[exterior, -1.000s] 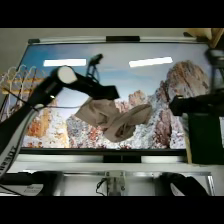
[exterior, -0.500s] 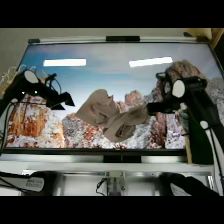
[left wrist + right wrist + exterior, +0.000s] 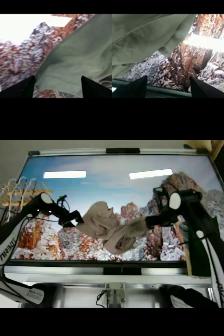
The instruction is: Fold the shirts.
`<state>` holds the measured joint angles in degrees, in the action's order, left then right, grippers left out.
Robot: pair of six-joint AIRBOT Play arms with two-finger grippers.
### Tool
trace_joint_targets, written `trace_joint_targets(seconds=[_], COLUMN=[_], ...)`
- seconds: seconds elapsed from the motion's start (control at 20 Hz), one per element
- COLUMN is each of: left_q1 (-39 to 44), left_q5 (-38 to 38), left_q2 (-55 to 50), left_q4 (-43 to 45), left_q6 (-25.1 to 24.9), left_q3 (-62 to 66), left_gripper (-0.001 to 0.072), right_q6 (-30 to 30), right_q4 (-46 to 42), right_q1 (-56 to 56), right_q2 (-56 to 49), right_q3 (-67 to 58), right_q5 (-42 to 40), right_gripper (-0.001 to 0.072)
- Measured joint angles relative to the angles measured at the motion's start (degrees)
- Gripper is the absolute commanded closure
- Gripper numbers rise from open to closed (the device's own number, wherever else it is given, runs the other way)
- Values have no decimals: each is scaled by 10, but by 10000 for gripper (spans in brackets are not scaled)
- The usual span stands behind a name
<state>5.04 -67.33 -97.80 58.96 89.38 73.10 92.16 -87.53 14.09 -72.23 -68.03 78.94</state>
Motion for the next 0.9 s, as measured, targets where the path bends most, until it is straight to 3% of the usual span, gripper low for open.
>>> trace_joint_targets(seconds=[0.05,0.1,0.4,0.9], left_q1=[6,11,21,24], left_q5=[12,18,25,16], left_q2=[-5,-11,-10,82], left_q4=[-4,-7,-65,-83], left_q6=[0,-2,-65,-104], left_q3=[0,-3,23,64], left_gripper=[604,675,676,676], right_q6=[0,2,13,46], right_q4=[0,0,17,140], right_q1=[0,0,-31,-110], right_q2=[0,0,-27,-125], right_q3=[0,0,29,39], right_q5=[1,2,-36,-254], right_gripper=[76,75,75,75])
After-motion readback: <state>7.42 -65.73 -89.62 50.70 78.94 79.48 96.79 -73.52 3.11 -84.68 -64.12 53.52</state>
